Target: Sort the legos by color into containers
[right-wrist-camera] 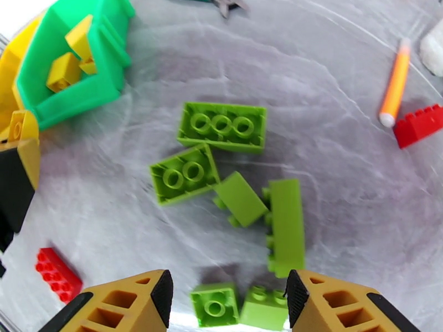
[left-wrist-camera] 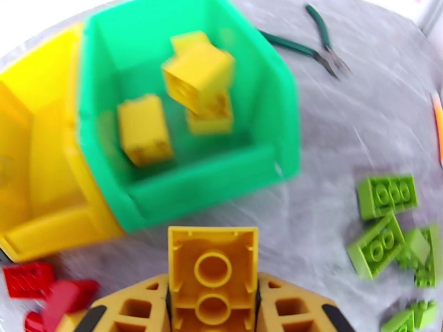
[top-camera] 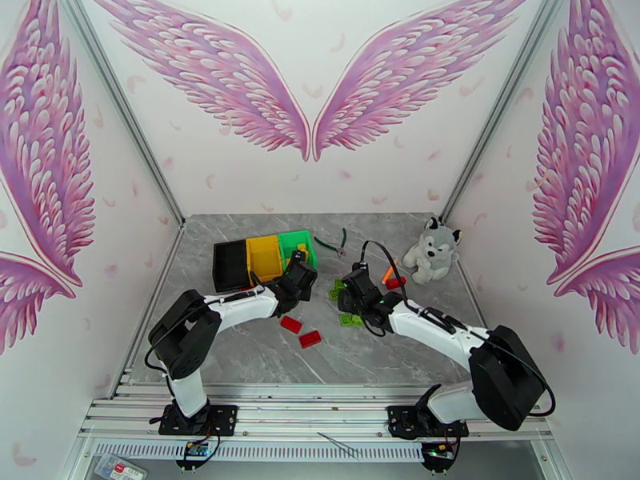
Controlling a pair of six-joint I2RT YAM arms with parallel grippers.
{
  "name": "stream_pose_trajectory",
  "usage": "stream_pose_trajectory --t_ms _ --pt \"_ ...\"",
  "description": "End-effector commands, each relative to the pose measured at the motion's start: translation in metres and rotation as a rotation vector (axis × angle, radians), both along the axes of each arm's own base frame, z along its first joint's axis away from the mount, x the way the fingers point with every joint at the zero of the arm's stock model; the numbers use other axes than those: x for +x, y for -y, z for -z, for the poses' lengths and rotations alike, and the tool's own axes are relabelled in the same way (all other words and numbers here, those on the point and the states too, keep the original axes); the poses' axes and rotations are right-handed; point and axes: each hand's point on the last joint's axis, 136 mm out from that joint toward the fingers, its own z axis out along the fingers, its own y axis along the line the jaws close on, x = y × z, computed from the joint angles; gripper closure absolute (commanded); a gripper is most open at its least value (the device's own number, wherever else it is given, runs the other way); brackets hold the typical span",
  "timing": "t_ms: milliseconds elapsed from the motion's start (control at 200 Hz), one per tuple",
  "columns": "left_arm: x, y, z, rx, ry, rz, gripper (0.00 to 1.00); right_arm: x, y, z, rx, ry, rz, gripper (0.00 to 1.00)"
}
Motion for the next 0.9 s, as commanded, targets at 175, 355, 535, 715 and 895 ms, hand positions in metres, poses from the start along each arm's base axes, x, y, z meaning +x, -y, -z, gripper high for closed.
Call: stream_pose_trajectory --t_ms 175,355,535,715,895 --pt "0.076 0.002 -0.044 -0.012 0.099 -0.022 0.79 0.021 -0.027 -0.013 0.063 0.085 -0.089 0.36" --pt "0.111 -0.006 -0.047 -0.033 0.105 -0.039 0.52 0.017 -0.03 -0.015 0.065 0.061 -0.123 0.36" --pt "0.104 -0.003 -0.071 -0.054 0.15 -0.009 0.26 0.015 -0.037 -0.013 0.077 0.058 -0.167 0.36" --pt "0.075 -0.009 -0.095 -0.062 0.197 0.0 0.23 0.018 -0.049 -0.008 0.102 0.049 -0.202 0.38" --pt "0.037 -0.031 -0.086 -0.039 0.168 -0.009 0.28 0.017 -0.065 -0.01 0.12 0.061 -0.257 0.4"
